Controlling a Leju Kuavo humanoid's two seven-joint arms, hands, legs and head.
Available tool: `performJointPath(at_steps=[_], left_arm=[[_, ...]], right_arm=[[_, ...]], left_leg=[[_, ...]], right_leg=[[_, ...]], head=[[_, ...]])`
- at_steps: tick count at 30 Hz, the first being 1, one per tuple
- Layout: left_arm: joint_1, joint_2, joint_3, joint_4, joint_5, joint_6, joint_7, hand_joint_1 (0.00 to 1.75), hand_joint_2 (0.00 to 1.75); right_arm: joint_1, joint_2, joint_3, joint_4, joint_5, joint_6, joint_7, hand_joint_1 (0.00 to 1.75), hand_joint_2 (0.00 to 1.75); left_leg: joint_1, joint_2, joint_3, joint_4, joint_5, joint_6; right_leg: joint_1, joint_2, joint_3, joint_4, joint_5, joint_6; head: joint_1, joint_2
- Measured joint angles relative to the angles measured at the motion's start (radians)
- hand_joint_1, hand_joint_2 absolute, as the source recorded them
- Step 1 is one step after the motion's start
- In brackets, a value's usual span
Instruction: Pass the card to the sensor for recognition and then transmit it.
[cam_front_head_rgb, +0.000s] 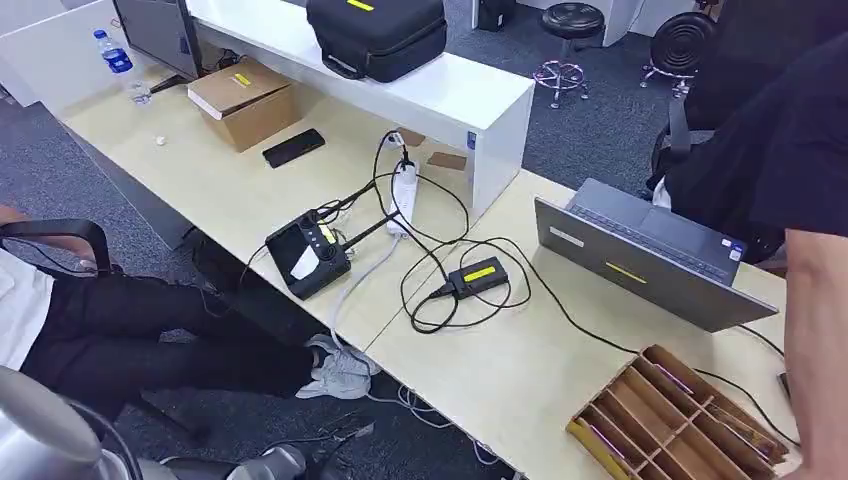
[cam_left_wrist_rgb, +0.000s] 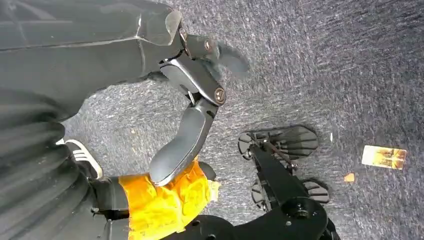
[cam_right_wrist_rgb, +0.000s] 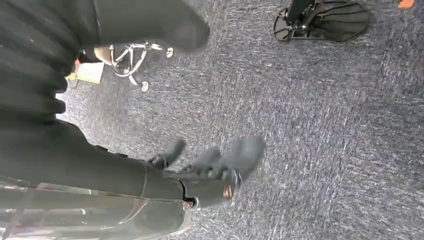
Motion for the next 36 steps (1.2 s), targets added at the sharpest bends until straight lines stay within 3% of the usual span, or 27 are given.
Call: performJointPath(at_steps=[14, 16, 19, 26, 27, 28, 29, 30, 31, 35, 36], left_arm=[[-0.002, -0.004, 0.000, 0.000, -0.004, -0.001, -0.003, 1.54, 1.75], [-0.002, -0.004, 0.000, 0.000, -0.005, -0.001, -0.003, 1.54, 1.75], [-0.002, -0.004, 0.000, 0.000, -0.006, -0.001, -0.003, 1.45, 1.75], [-0.002, -0.004, 0.000, 0.000, -0.006, -0.001, -0.003, 1.45, 1.75], [-0.002, -0.004, 0.000, 0.000, -0.006, -0.001, -0.003, 1.45, 1.75], [-0.002, -0.004, 0.000, 0.000, -0.006, -0.001, -0.003, 1.22, 1.75], [-0.002, -0.004, 0.000, 0.000, -0.006, -0.001, -0.003, 1.01, 1.75], [-0.002, -0.004, 0.000, 0.000, -0.006, -0.001, -0.003, 1.01, 1.75], [-0.002, -0.004, 0.000, 0.000, -0.006, 0.000, -0.003, 0.84, 1.75], [-0.002, -0.004, 0.000, 0.000, -0.006, 0.000, -0.003, 0.84, 1.75], [-0.002, -0.004, 0.000, 0.000, -0.006, 0.000, -0.003, 0.72, 1.75]], right_arm=[[0.001, 0.000, -0.002, 0.000, -0.001, 0.000, -0.003, 1.40, 1.75], [0.001, 0.000, -0.002, 0.000, -0.001, 0.000, -0.003, 1.26, 1.75], [0.001, 0.000, -0.003, 0.000, -0.001, 0.000, -0.003, 0.59, 1.75], [0.001, 0.000, -0.004, 0.000, -0.001, 0.000, -0.003, 0.59, 1.75], [0.001, 0.000, -0.005, 0.000, -0.001, 0.000, -0.003, 0.33, 1.75], [0.001, 0.000, -0.009, 0.000, -0.001, 0.000, -0.003, 0.00, 1.75], [0.001, 0.000, -0.009, 0.000, -0.001, 0.000, -0.003, 0.00, 1.75], [0.001, 0.000, -0.009, 0.000, -0.001, 0.000, -0.003, 0.00, 1.75], [0.001, 0.000, -0.009, 0.000, -0.001, 0.000, -0.003, 0.00, 1.75], [0.001, 0.000, -0.009, 0.000, -0.001, 0.000, -0.003, 0.00, 1.75], [0.001, 0.000, -0.009, 0.000, -0.001, 0.000, -0.003, 0.00, 1.75]], left_leg=[[0.000, 0.000, 0.000, 0.000, 0.000, 0.000], [0.000, 0.000, 0.000, 0.000, 0.000, 0.000], [0.000, 0.000, 0.000, 0.000, 0.000, 0.000], [0.000, 0.000, 0.000, 0.000, 0.000, 0.000], [0.000, 0.000, 0.000, 0.000, 0.000, 0.000], [0.000, 0.000, 0.000, 0.000, 0.000, 0.000], [0.000, 0.000, 0.000, 0.000, 0.000, 0.000], [0.000, 0.000, 0.000, 0.000, 0.000, 0.000], [0.000, 0.000, 0.000, 0.000, 0.000, 0.000], [0.000, 0.000, 0.000, 0.000, 0.000, 0.000], [0.000, 0.000, 0.000, 0.000, 0.000, 0.000]], right_leg=[[0.000, 0.000, 0.000, 0.000, 0.000, 0.000], [0.000, 0.000, 0.000, 0.000, 0.000, 0.000], [0.000, 0.000, 0.000, 0.000, 0.000, 0.000], [0.000, 0.000, 0.000, 0.000, 0.000, 0.000], [0.000, 0.000, 0.000, 0.000, 0.000, 0.000], [0.000, 0.000, 0.000, 0.000, 0.000, 0.000], [0.000, 0.000, 0.000, 0.000, 0.000, 0.000], [0.000, 0.000, 0.000, 0.000, 0.000, 0.000], [0.000, 0.000, 0.000, 0.000, 0.000, 0.000], [0.000, 0.000, 0.000, 0.000, 0.000, 0.000], [0.000, 0.000, 0.000, 0.000, 0.000, 0.000]], head=[[0.000, 0.000], [0.000, 0.000], [0.000, 0.000], [0.000, 0.000], [0.000, 0.000], [0.000, 0.000], [0.000, 0.000], [0.000, 0.000], [0.000, 0.000], [0.000, 0.000], [0.000, 0.000]])
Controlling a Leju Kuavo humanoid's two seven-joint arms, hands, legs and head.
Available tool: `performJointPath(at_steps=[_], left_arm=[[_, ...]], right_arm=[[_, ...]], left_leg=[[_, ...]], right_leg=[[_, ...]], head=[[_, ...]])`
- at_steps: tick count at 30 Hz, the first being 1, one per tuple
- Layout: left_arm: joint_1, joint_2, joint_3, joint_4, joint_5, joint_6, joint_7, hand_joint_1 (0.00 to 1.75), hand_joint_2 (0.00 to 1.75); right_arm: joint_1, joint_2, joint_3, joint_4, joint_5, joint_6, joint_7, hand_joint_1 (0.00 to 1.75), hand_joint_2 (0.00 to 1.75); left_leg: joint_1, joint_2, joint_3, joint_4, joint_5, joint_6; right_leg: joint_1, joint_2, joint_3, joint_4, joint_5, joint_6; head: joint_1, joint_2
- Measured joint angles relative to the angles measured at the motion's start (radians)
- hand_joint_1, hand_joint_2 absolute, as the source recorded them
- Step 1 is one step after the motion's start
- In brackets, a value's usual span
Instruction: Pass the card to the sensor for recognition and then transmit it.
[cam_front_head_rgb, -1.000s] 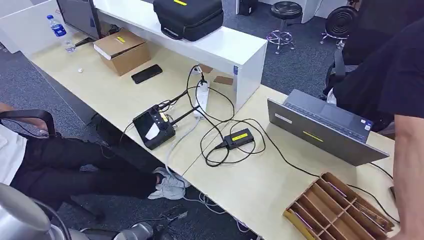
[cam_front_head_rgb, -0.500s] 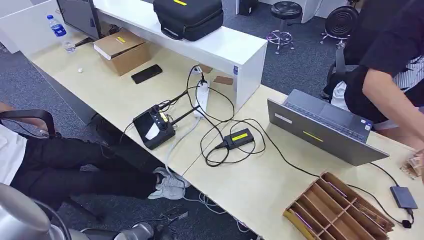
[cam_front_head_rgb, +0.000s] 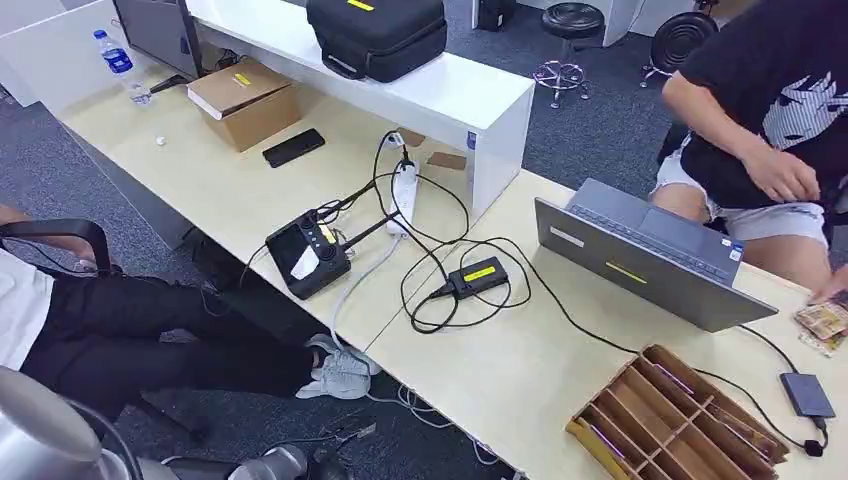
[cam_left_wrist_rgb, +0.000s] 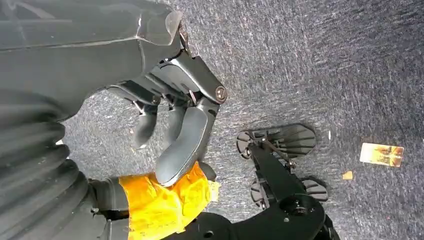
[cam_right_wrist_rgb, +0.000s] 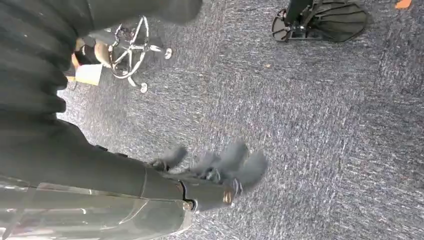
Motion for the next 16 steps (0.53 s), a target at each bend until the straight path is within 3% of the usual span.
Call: performJointPath(at_steps=[3, 8, 9, 10, 16], left_arm=[[0.000, 0.000, 0.000, 0.000, 0.000, 0.007, 0.005, 0.00, 1.75], [0.000, 0.000, 0.000, 0.000, 0.007, -0.013, 0.017, 0.00, 1.75], [0.000, 0.000, 0.000, 0.000, 0.009, -0.019, 0.018, 0.00, 1.75], [0.000, 0.000, 0.000, 0.000, 0.012, -0.027, 0.020, 0.00, 0.00], [0.000, 0.002, 0.000, 0.000, 0.019, -0.055, 0.026, 0.00, 0.00]], right_arm=[[0.000, 0.000, 0.000, 0.000, 0.003, -0.010, 0.005, 0.00, 1.75], [0.000, 0.000, 0.000, 0.000, 0.015, -0.018, 0.012, 0.00, 1.75], [0.000, 0.000, 0.000, 0.000, 0.018, -0.016, 0.017, 0.00, 0.00], [0.000, 0.000, 0.000, 0.000, 0.018, -0.007, 0.018, 0.00, 0.00], [0.000, -0.001, 0.000, 0.000, 0.018, 0.064, 0.005, 0.00, 0.00]], left_leg=[[0.000, 0.000, 0.000, 0.000, 0.000, 0.000], [0.000, 0.000, 0.000, 0.000, 0.000, 0.000], [0.000, 0.000, 0.000, 0.000, 0.000, 0.000], [0.000, 0.000, 0.000, 0.000, 0.000, 0.000], [0.000, 0.000, 0.000, 0.000, 0.000, 0.000]], right_leg=[[0.000, 0.000, 0.000, 0.000, 0.000, 0.000], [0.000, 0.000, 0.000, 0.000, 0.000, 0.000], [0.000, 0.000, 0.000, 0.000, 0.000, 0.000], [0.000, 0.000, 0.000, 0.000, 0.000, 0.000], [0.000, 0.000, 0.000, 0.000, 0.000, 0.000]], head=[[0.000, 0.000], [0.000, 0.000], [0.000, 0.000], [0.000, 0.000], [0.000, 0.000]])
